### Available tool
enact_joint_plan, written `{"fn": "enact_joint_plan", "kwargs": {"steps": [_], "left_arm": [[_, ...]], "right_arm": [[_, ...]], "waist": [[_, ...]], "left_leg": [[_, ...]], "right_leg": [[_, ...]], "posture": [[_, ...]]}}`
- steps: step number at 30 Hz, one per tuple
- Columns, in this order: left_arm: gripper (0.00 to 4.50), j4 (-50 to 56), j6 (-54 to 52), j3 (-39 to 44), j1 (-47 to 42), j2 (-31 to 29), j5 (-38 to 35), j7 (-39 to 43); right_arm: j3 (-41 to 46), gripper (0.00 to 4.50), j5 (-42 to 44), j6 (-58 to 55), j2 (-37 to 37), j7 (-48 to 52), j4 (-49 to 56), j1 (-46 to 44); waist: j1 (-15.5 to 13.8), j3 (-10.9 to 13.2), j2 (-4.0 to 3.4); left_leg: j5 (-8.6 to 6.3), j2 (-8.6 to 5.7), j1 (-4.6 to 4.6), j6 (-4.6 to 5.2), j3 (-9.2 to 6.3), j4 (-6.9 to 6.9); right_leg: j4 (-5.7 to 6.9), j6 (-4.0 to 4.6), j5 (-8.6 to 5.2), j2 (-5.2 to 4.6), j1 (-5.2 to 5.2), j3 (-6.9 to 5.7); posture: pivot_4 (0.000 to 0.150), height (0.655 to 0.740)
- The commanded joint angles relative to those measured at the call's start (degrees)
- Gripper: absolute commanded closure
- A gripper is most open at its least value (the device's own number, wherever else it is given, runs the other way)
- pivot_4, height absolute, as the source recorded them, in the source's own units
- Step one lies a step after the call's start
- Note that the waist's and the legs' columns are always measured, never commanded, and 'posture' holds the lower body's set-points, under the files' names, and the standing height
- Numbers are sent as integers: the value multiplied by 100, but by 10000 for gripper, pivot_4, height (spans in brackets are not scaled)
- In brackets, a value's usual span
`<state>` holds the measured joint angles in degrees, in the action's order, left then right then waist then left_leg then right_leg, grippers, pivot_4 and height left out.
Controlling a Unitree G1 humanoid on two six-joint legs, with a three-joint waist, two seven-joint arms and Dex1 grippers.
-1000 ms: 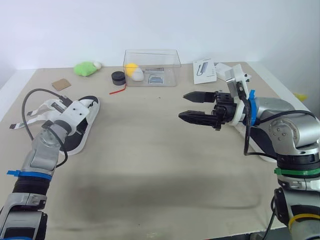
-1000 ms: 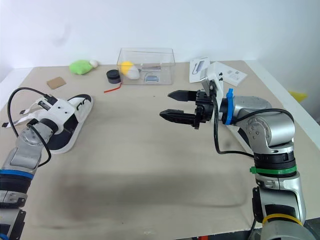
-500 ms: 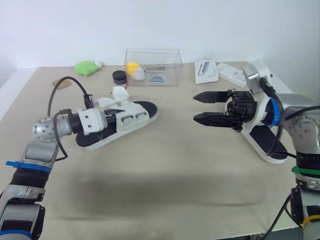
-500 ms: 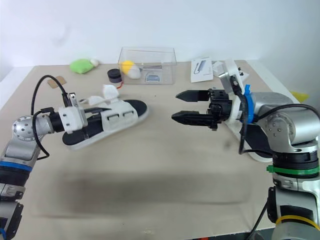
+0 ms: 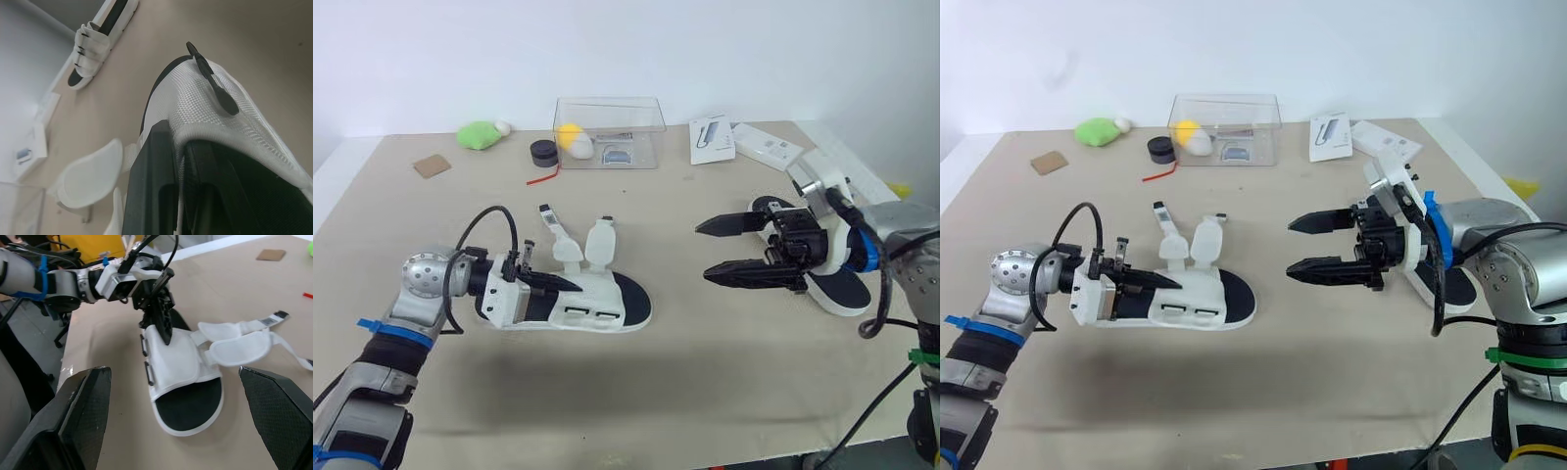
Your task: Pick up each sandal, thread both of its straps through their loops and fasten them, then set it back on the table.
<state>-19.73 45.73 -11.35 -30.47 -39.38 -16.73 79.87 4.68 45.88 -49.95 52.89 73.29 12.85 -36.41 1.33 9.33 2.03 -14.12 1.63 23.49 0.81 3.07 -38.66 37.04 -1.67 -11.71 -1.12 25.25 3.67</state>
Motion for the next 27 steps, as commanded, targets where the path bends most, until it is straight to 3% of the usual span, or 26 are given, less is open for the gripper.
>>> {"fn": "enact_joint_plan", "kwargs": {"steps": [1, 5, 6, 7, 8, 9, 12, 13, 16, 19, 22, 27], "left_arm": [[41288, 166, -203, 199, 20, -79, -63, -186], [26403, 332, -379, 238, 214, -194, -67, -206], [19979, 430, -484, 255, 264, -220, -88, -233], [19979, 572, -643, 295, 324, -256, -114, -297], [13171, 699, -782, 325, 380, -300, -126, -342], [9120, 835, -942, 374, 453, -381, -145, -385], [698, 1226, -2046, 690, 619, -694, -339, -695], [698, 1381, -2529, 809, 660, -794, -487, -829], [0, 1900, -3924, 1058, 869, -1110, -933, -1029], [0, 2312, -5568, 1154, 1249, -1709, -1356, -906], [0, 2341, -6572, 1407, 1217, -1660, -1777, -1326], [0, 1928, -8330, 1838, 613, -1054, -2579, -2247]], "right_arm": [[179, 0, 71, 29, 121, -36, 138, -100], [133, 0, 47, 55, 92, -44, 85, -166], [115, 0, 34, 65, 79, -47, 69, -180], [92, 0, 16, 83, 56, -57, 57, -182], [67, 0, -14, 112, 28, -79, 51, -174], [24, 0, -114, 187, -25, -172, 46, -147], [-223, 0, -668, 686, -269, -578, 147, 194], [-310, 0, -795, 814, -374, -687, 226, 359], [-469, 15591, -1031, 1115, -775, -1048, 376, 734], [-728, 27765, -1329, 1449, -1315, -1491, 452, 1087], [-950, 41925, -1639, 1710, -1646, -1730, 383, 1218], [-1319, 43543, -2003, 1740, -1939, -2015, 263, 1326]], "waist": [[-1, 0, 0], [1, 0, 0], [2, 0, 0], [1, 0, 0], [-1, 0, 0], [-2, 0, 0], [12, -3, 5], [13, -3, 6], [12, 0, 0], [53, -5, 9], [75, 2, -1], [11, 2, 7]], "left_leg": [[0, 0, 0, 0, 0, 0], [0, 0, -1, 0, -1, 0], [0, 1, -2, 0, 0, 1], [0, 1, -2, 0, 0, 1], [0, 1, -2, 0, -2, 1], [0, 1, -3, 0, -3, 1], [0, 3, -5, 0, 0, 1], [0, 6, -6, 0, 0, 1], [0, 7, -6, 0, -4, 2], [0, 7, -8, 0, -4, 3], [0, 11, -12, -1, -5, 7], [10, 4, -15, -4, -14, 0]], "right_leg": [[0, 0, 0, 0, 0, 0], [0, -1, -1, 1, 0, 0], [0, -1, -1, 2, 0, 1], [0, 0, -1, 2, 0, 2], [0, -1, -1, 2, 0, 1], [1, -1, -2, 1, -1, 1], [0, -9, -6, 3, -1, 2], [0, -30, -20, 4, -2, 1], [11, -35, -26, 8, 1, 2], [13, -36, -29, 11, 0, 6], [16, -32, -35, 17, 1, 7], [20, -35, -32, 17, -11, 0]], "posture": [[1500, 7400], [1500, 7400], [1500, 7400], [1500, 7400], [1500, 7400], [1500, 7400], [1500, 7400], [1500, 7400], [1500, 7400], [1500, 7400], [1500, 7400], [1500, 7400]]}}
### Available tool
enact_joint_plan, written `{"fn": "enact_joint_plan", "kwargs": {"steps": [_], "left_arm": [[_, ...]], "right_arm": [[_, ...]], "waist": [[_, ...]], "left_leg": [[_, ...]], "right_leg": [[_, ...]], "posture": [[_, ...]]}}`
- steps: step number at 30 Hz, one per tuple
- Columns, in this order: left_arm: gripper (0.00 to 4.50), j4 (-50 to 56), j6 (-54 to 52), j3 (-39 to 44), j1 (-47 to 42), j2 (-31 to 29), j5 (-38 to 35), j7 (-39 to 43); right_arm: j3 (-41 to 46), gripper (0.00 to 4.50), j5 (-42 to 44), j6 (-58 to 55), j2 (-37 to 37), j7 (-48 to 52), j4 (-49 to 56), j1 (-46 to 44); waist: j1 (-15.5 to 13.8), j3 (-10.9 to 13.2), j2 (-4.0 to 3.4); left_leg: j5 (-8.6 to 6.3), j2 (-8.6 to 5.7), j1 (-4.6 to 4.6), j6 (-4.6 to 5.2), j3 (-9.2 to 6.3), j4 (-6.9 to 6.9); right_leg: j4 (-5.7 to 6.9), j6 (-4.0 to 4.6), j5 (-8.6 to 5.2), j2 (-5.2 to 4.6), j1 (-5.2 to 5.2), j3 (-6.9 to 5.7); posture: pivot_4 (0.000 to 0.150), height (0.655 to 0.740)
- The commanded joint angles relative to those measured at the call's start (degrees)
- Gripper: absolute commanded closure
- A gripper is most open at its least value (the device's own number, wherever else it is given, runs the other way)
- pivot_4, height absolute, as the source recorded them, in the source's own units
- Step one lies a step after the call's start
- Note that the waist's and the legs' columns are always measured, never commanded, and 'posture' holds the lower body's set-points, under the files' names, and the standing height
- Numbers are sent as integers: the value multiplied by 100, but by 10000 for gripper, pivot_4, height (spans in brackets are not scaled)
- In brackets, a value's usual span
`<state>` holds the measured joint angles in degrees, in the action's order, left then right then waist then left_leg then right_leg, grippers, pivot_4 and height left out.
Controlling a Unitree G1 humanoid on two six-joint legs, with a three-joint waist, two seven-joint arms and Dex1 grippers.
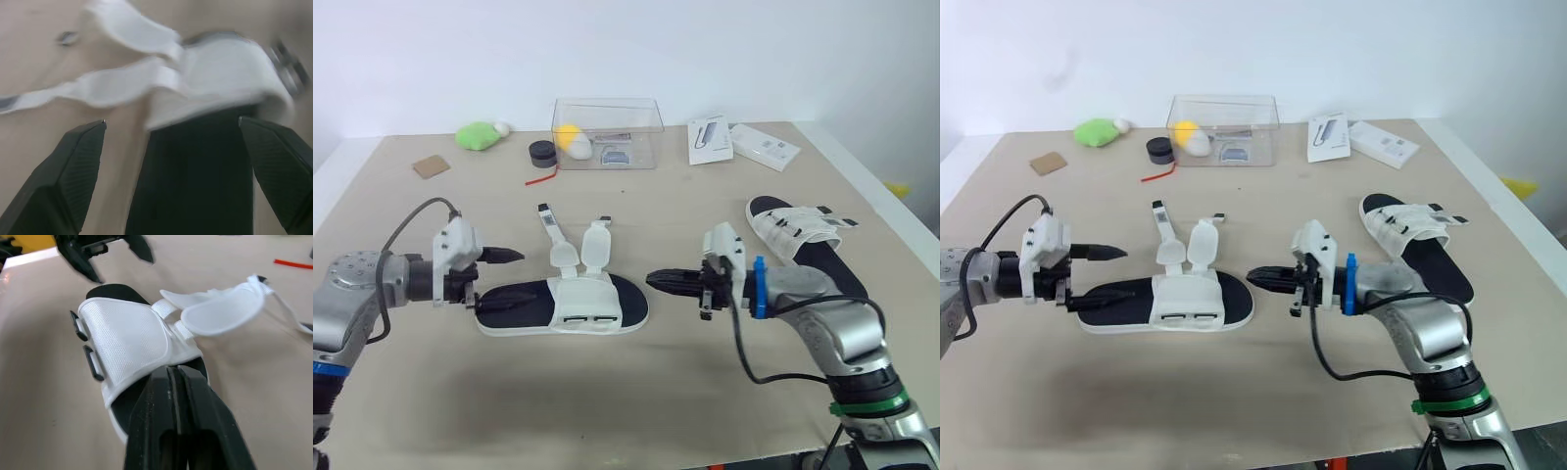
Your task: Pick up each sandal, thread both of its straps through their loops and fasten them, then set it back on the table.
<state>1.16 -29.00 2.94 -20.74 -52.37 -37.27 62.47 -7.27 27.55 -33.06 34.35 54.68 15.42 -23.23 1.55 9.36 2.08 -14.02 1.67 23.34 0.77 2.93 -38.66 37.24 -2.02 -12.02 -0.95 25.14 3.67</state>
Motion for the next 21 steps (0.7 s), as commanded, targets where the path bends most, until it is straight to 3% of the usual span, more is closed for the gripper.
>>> {"fn": "enact_joint_plan", "kwargs": {"steps": [1, 7, 15, 21], "left_arm": [[0, -283, -1173, 508, -506, 414, -690, -694], [0, -1025, -3304, 1035, -1115, 1305, -1848, -1601], [0, -2470, -4399, 1447, -1686, 1853, -1696, -2724], [0, -3191, -4231, 1715, -2202, 2224, -1476, -3130]], "right_arm": [[-191, 43543, -200, -63, -145, -234, -32, 25], [-627, 43543, -516, -507, -303, -566, -220, 40], [-914, 43543, -863, -513, -506, -730, -367, -25], [-1032, 43543, -978, -532, -588, -736, -239, 21]], "waist": [[-13, -5, 10], [0, -2, 16], [23, -16, 39], [33, -16, 39]], "left_leg": [[2, -1, -1, 1, 0, -2], [2, -2, -1, -1, 0, -1], [7, 3, -14, -8, -11, 1], [26, 12, -32, -32, -7, 6]], "right_leg": [[-1, -2, 2, 0, -3, -1], [0, 3, 4, 9, 2, 9], [4, 26, 16, 36, -5, 7], [5, 43, 36, 54, -13, 7]], "posture": [[1500, 7400], [1500, 7400], [1500, 7400], [1500, 7400]]}}
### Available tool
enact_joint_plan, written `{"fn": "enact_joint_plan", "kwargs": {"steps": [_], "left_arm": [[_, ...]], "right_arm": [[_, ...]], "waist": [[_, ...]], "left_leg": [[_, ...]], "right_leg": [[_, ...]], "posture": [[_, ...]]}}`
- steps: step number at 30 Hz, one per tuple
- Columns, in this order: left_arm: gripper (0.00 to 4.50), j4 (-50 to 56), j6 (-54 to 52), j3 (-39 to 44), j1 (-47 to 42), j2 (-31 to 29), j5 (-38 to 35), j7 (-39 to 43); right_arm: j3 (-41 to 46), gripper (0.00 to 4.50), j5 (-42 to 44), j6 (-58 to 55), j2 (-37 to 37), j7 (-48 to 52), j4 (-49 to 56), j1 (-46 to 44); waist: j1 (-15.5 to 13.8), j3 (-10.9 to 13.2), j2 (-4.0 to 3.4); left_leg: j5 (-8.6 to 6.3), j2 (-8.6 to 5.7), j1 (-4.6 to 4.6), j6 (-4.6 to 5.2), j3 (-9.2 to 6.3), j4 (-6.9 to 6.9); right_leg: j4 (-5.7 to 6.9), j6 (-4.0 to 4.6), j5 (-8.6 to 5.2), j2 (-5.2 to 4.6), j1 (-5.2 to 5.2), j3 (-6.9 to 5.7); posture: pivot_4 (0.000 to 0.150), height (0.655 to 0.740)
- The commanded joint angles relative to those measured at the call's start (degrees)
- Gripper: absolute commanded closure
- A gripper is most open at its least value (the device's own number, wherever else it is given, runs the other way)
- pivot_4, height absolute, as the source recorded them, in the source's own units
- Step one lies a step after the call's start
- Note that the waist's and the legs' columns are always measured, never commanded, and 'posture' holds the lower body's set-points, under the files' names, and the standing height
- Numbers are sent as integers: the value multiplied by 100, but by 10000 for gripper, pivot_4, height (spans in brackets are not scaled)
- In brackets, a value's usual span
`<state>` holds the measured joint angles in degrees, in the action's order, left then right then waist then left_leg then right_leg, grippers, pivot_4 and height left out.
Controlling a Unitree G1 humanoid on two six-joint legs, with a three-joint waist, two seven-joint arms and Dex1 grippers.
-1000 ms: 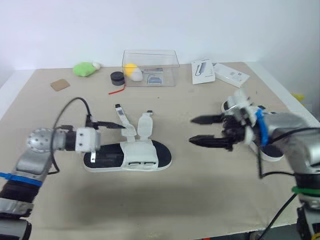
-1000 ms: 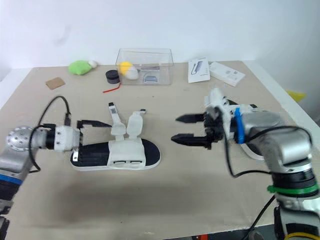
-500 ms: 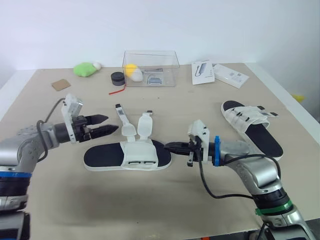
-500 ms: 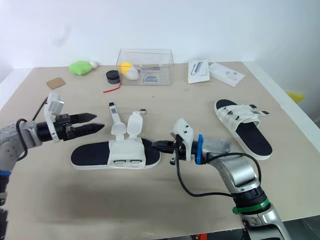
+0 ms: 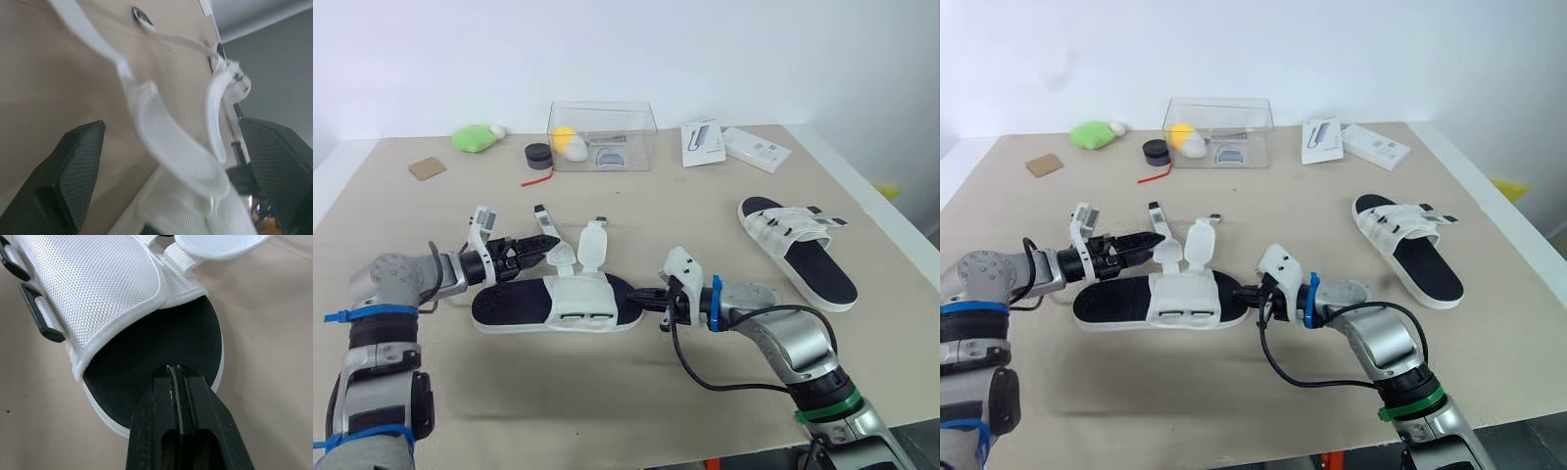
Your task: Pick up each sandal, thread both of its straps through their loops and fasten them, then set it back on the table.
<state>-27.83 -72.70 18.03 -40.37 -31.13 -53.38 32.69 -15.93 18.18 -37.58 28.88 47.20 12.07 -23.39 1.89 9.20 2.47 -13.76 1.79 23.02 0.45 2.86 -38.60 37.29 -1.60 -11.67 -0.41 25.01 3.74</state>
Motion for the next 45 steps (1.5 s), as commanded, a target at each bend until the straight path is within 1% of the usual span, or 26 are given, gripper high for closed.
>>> {"fn": "enact_joint_plan", "kwargs": {"steps": [1, 5, 9, 13, 15, 16, 17, 18, 19, 21, 22, 23, 24, 29, 33, 34, 36, 38, 39, 41, 43, 44, 45], "left_arm": [[0, -521, 274, 262, -383, 188, 214, -244], [0, -1165, 740, 274, -740, 356, 553, -291], [0, -1783, 1199, 281, -1041, 459, 846, -154], [0, -2132, 1558, 202, -1220, 552, 1146, 57], [5426, -2187, 1748, 186, -1257, 576, 1261, 227], [8533, -2147, 1831, 90, -1242, 576, 1360, 361], [13766, -2102, 1849, 44, -1227, 584, 1414, 458], [17460, -2030, 1887, 2, -1201, 592, 1462, 558], [23812, -1945, 1990, -27, -1166, 602, 1502, 658], [33142, -1673, 2068, -102, -1077, 588, 1530, 925], [38678, -1510, 2112, -183, -1012, 570, 1570, 1063], [42690, -1327, 2179, -261, -938, 556, 1609, 1195], [44341, -1152, 2228, -313, -870, 543, 1621, 1316], [44341, -328, 2478, -315, -593, 498, 1572, 1652], [44341, 813, 2906, -23, -279, 524, 1294, 1779], [44341, 1131, 3306, -59, -141, 521, 1424, 1841], [44341, 1828, 3807, -389, 214, 353, 1726, 2123], [44341, 2519, 4700, -833, 687, 130, 2270, 2508], [44341, 2837, 5389, -1030, 957, 37, 2619, 2688], [44341, 3245, 7157, -1420, 1489, -131, 3364, 3129], [44341, 3231, 8710, -1594, 1773, -157, 3814, 3362], [44341, 3140, 9589, -1657, 1887, -168, 3941, 3534], [44341, 2972, 10424, -1684, 1961, -166, 4034, 3635]], "right_arm": [[-191, 43543, -57, -88, -58, 10, 131, 38], [-218, 43543, -99, -107, -89, 10, 201, 59], [-194, 43543, -113, -142, -66, 28, 300, 84], [-188, 43543, -140, -146, -52, 42, 346, 103], [-196, 45000, -149, -154, -47, 43, 392, 122], [-198, 45000, -150, -162, -45, 41, 412, 128], [-206, 45000, -152, -160, -36, 48, 429, 130], [-211, 45000, -152, -161, -30, 54, 442, 132], [-215, 45000, -152, -159, -26, 59, 451, 132], [-227, 45000, -151, -158, -6, 88, 476, 125], [-233, 45000, -155, -152, 6, 100, 486, 125], [-235, 45000, -155, -150, 13, 107, 491, 122], [-240, 45000, -155, -148, 20, 116, 490, 114], [-274, 45000, -222, -59, 93, 186, 411, 32], [-273, 45000, -273, -18, 162, 277, 356, -81], [-270, 45000, -282, -10, 182, 299, 348, -92], [-268, 45000, -304, 5, 221, 352, 321, -115], [-297, 45000, -340, 49, 272, 433, 275, -146], [-317, 45000, -361, 76, 292, 473, 239, -169], [-345, 45000, -390, 119, 311, 519, 166, -214], [-361, 45000, -403, 144, 315, 554, 125, -247], [-369, 45000, -411, 152, 314, 573, 110, -263], [-377, 45000, -419, 156, 312, 590, 98, -277]], "waist": [[-1, -1, 1], [14, -1, 3], [36, -1, 3], [43, -2, 3], [57, -2, 3], [69, -2, 3], [70, -1, 4], [71, -1, 4], [72, -1, 4], [76, -1, 4], [76, -1, 4], [76, -1, 4], [75, -1, 4], [74, -1, 5], [73, 1, 7], [73, 1, 7], [76, 1, 7], [75, 1, 7], [75, 1, 7], [64, 1, 7], [50, 1, 7], [46, 1, 7], [47, 1, 7]], "left_leg": [[7, 0, 0, -11, -1, 3], [13, 1, 0, -21, 0, 6], [13, 1, 1, -22, -1, 10], [13, 0, 2, -22, 2, 10], [13, 0, 2, -22, 2, 10], [13, 0, 2, -22, 2, 11], [13, 1, 4, -22, 1, 11], [13, 1, 6, -22, 1, 12], [13, 1, 8, -22, 1, 12], [13, 1, 9, -22, 3, 13], [13, 1, 13, -22, 3, 13], [13, 1, 14, -22, 3, 14], [13, 1, 15, -22, 2, 14], [13, 2, 19, -23, 4, 15], [13, 3, 22, -23, 3, 16], [13, 4, 22, -23, 3, 16], [13, 4, 22, -23, 3, 16], [12, 4, 19, -24, 3, 18], [12, 3, 18, -24, 4, 19], [12, 2, 15, -25, 7, 21], [12, 1, 16, -25, 12, 20], [12, 1, 16, -25, 15, 19], [13, 1, 15, -24, 17, 18]], "right_leg": [[0, 2, 1, 1, 0, -2], [0, 10, 9, 4, 1, -3], [0, 13, 9, 7, 3, -4], [-2, 11, 9, 4, 2, -3], [-2, 10, 9, 4, 2, -2], [-2, 10, 8, 4, 3, -2], [-2, 10, 8, 5, 4, -2], [-2, 10, 8, 5, 6, -3], [-2, 10, 9, 5, 7, -3], [-3, 11, 8, 5, 9, -2], [-3, 11, 9, 5, 12, -1], [-3, 11, 9, 5, 13, -1], [-3, 14, 9, 5, 13, -1], [-7, 20, 13, 4, 15, 0], [-8, 19, 12, 3, 16, 1], [-9, 19, 12, 2, 17, 2], [-9, 21, 14, 0, 17, 4], [-11, 21, 15, 0, 18, 13], [-11, 21, 15, 0, 18, 16], [-14, 22, 16, -5, 16, 20], [-18, 24, 16, -13, 16, 19], [-21, 41, 8, -16, 14, 19], [-21, 41, 7, -19, 14, 18]], "posture": [[1500, 7400], [1500, 7400], [1500, 7400], [1500, 7400], [1500, 7400], [1500, 7400], [1500, 7400], [1500, 7400], [1500, 7400], [1500, 7400], [1500, 7400], [1500, 7400], [1500, 7400], [1500, 7400], [1500, 7400], [1500, 7400], [1500, 7400], [1500, 7400], [1500, 7400], [1500, 7400], [1500, 7400], [1500, 7400], [1500, 7400]]}}
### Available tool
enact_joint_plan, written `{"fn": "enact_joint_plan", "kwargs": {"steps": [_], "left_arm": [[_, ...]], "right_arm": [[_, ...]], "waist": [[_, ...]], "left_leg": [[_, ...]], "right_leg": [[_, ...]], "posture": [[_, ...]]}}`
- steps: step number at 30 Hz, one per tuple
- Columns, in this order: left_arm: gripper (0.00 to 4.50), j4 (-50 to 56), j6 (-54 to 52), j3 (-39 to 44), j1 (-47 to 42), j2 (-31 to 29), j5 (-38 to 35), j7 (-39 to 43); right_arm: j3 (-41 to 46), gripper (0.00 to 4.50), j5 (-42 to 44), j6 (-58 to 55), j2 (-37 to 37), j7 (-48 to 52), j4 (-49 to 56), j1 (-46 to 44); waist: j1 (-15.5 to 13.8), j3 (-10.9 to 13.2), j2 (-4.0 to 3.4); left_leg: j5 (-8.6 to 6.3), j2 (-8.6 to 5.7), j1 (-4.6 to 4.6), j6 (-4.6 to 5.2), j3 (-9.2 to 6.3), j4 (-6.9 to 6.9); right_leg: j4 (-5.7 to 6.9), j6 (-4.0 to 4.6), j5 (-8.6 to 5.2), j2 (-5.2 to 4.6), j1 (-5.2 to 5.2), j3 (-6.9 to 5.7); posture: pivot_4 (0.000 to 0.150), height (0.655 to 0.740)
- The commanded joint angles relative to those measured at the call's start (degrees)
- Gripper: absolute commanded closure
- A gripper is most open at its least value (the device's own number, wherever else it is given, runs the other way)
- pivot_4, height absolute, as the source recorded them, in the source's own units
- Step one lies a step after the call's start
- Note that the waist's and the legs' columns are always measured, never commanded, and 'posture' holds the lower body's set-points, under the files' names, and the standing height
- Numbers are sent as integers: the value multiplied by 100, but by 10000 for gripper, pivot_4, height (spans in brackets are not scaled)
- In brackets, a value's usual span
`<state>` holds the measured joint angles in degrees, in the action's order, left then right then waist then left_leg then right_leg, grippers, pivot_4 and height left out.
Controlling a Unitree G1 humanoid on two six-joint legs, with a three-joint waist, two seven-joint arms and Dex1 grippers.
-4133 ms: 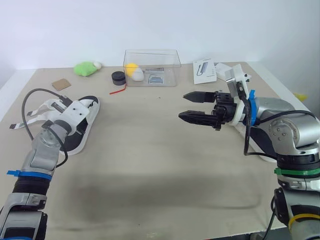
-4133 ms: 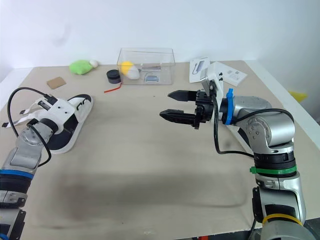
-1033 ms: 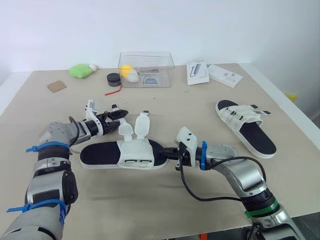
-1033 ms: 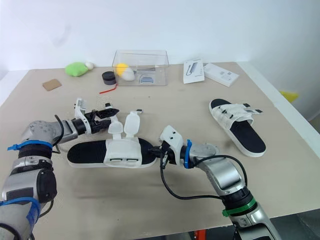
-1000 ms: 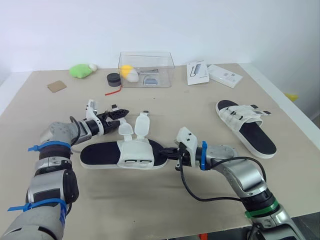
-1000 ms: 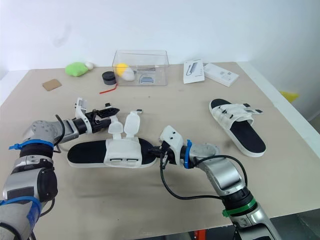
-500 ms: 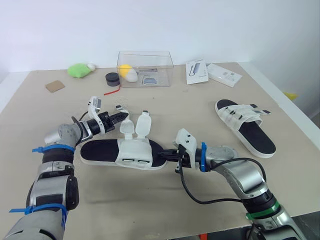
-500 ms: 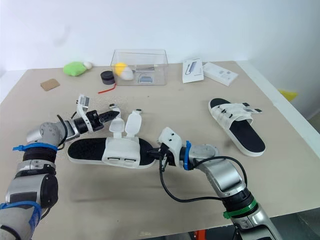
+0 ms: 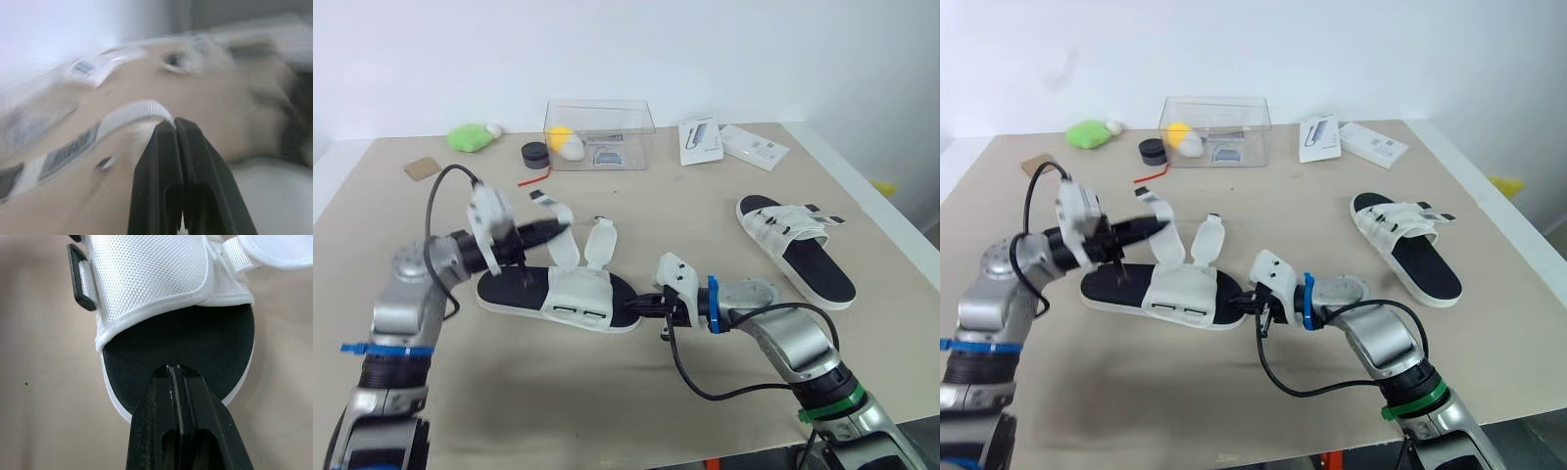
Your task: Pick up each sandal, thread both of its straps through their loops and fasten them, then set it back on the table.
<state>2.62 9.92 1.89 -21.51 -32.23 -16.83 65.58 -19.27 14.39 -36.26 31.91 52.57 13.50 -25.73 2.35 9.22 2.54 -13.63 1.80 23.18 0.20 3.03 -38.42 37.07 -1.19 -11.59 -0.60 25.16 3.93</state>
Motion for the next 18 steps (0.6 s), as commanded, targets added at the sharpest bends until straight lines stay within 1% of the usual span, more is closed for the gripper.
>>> {"fn": "enact_joint_plan", "kwargs": {"steps": [1, 3, 5, 6, 8, 10, 11, 14, 16, 18], "left_arm": [[44341, -283, 2841, -88, 98, -54, 398, 437], [44341, -1113, 4904, -158, -52, -152, 502, 554], [44341, -1780, 6382, -304, -271, -278, 661, 460], [44341, -2114, 7060, -390, -409, -336, 757, 312], [44341, -2606, 7955, -510, -618, -424, 942, 29], [44341, -2672, 8227, -460, -621, -443, 1160, -123], [44341, -2615, 8258, -472, -556, -473, 1255, -177], [44341, -2463, 8258, -579, -363, -581, 1506, -433], [44341, -2267, 8258, -481, -237, -614, 1963, -694], [44341, -2081, 8258, -287, -195, -606, 2447, -1167]], "right_arm": [[-52, 45000, -47, 25, 6, 66, -56, -58], [-85, 45000, -68, 39, 15, 96, -75, -89], [-111, 45000, -80, 51, 26, 116, -89, -113], [-121, 45000, -82, 51, 29, 125, -92, -122], [-128, 45000, -91, 50, 28, 143, -93, -131], [-140, 45000, -112, 54, 36, 176, -98, -146], [-144, 45000, -119, 54, 42, 192, -100, -156], [-146, 45000, -135, 62, 56, 231, -114, -183], [-143, 45000, -151, 69, 56, 264, -137, -214], [-139, 45000, -157, 62, 48, 282, -142, -230]], "waist": [[-2, 0, 0], [-3, 0, 0], [-4, 0, 0], [-5, 0, 0], [-8, 0, 0], [1, 0, 0], [13, 0, 0], [30, 0, -1], [29, 0, -1], [25, 0, -1]], "left_leg": [[1, 1, -1, 1, 3, -1], [8, 1, -4, 12, 5, -1], [13, 1, -5, 22, 8, -1], [15, 1, -4, 24, 8, -1], [16, 4, -3, 25, 8, -1], [16, 3, 0, 26, 12, -1], [16, 2, 0, 26, 16, -1], [10, 1, 0, 29, 29, 0], [8, 1, 0, 31, 36, 0], [8, 0, 1, 31, 41, 0]], "right_leg": [[-2, -2, 1, -2, 1, 1], [-2, -12, 3, -10, 0, 0], [-2, -15, 8, -12, 1, -2], [-2, -16, 9, -12, 1, -2], [-2, -21, 10, -17, 1, -3], [-5, -30, 14, -21, 1, -3], [-5, -48, 25, -26, 2, -3], [-6, -52, 26, -37, 4, -2], [-6, -51, 26, -41, 5, -4], [-6, -52, 25, -44, 6, -7]], "posture": [[1500, 7400], [1500, 7400], [1500, 7400], [1500, 7400], [1500, 7400], [1500, 7400], [1500, 7400], [1500, 7400], [1500, 7400], [1500, 7400]]}}
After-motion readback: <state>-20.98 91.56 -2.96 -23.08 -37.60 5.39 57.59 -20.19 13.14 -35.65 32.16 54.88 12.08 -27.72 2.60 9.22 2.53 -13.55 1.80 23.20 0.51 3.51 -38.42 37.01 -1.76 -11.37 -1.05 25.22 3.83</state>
